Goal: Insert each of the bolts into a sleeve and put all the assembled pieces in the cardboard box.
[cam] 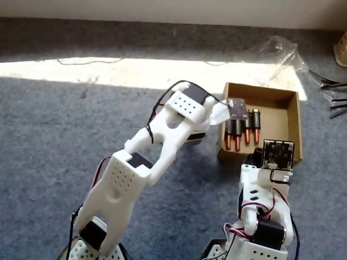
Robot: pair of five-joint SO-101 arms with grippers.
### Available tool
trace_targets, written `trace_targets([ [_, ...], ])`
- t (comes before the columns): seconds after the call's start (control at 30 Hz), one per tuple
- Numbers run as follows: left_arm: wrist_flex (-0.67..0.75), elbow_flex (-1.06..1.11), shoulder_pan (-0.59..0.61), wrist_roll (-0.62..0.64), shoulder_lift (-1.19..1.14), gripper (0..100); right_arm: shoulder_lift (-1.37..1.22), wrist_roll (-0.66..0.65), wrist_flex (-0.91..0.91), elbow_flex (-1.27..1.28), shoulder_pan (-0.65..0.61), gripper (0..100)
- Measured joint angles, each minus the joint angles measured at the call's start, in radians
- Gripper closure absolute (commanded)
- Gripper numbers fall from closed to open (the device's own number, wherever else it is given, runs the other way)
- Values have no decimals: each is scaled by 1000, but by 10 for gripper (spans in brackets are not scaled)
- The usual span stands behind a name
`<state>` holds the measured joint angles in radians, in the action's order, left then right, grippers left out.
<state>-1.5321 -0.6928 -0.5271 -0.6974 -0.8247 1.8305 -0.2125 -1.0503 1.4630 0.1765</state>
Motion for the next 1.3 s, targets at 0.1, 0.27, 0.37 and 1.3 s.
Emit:
trace_targets([
  [0.1, 18, 31, 0, 0, 0, 895, 0, 0, 0, 0, 0, 995],
  [0.27, 63, 57, -2, 54, -9, 895, 0, 0, 0, 0, 0, 995],
  [0.37, 80, 57, -2, 103, -9, 896, 0, 0, 0, 0, 0, 995],
  [1.3, -8, -21, -5, 133, 80, 995, 2, 0, 0, 21, -38, 995],
])
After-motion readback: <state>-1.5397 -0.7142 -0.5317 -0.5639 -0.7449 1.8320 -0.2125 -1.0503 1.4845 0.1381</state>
